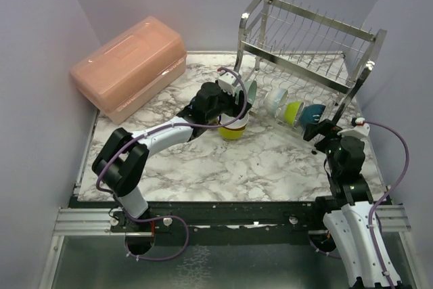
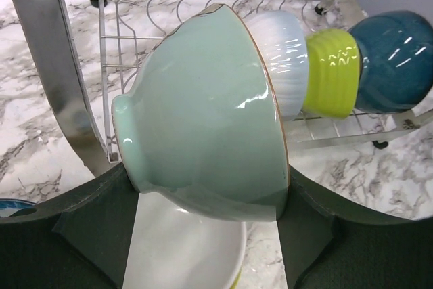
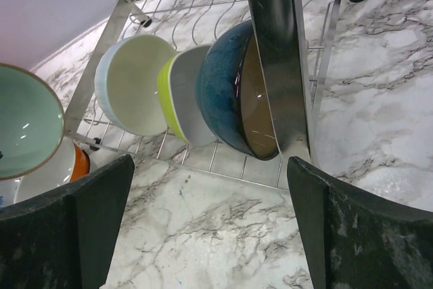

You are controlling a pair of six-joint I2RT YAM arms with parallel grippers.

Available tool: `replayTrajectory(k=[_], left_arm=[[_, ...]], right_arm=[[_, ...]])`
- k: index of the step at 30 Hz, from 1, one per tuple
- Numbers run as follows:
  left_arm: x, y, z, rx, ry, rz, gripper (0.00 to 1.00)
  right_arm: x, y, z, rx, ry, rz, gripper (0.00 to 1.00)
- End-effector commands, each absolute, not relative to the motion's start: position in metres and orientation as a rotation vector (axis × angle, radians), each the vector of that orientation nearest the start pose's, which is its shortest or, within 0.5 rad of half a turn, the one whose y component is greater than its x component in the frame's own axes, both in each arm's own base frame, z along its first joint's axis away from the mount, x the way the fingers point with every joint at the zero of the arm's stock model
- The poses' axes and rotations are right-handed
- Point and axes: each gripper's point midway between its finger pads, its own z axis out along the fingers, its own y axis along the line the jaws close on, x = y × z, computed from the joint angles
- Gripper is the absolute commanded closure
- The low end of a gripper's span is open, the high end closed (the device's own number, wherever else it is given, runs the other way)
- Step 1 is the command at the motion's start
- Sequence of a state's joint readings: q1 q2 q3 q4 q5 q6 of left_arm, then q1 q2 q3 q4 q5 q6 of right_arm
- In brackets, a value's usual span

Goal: Load the bowls into the dish rack
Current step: Adjust the bowl in the dish rack.

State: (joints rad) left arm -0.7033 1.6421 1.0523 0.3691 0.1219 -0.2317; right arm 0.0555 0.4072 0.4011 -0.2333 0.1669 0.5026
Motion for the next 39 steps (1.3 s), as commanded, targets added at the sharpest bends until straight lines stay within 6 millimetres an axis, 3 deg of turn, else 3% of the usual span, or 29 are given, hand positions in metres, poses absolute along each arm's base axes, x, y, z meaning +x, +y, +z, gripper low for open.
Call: replayTrajectory(k=[1, 19, 27, 39], left_arm=[[0.392, -0.359, 0.219, 0.56, 1.673, -0.681, 1.0], [0.429, -0.382, 0.219, 0.57, 1.641, -0.607, 1.0], [0.433, -0.386, 0.217, 0.644, 1.597, -0.475, 1.0], [0.445, -0.396, 0.216, 0.67, 1.572, -0.427, 1.0]], right_arm=[[0.256, 0.009, 0.175, 0.481, 1.762, 0.255, 0.0], [0.257, 0.014, 0.173, 0.456, 1.774, 0.277, 0.0], [0.257, 0.013, 0.172, 0.459, 1.774, 0.269, 0.0], [0.257, 0.013, 0.171, 0.458, 1.777, 0.27, 0.0]])
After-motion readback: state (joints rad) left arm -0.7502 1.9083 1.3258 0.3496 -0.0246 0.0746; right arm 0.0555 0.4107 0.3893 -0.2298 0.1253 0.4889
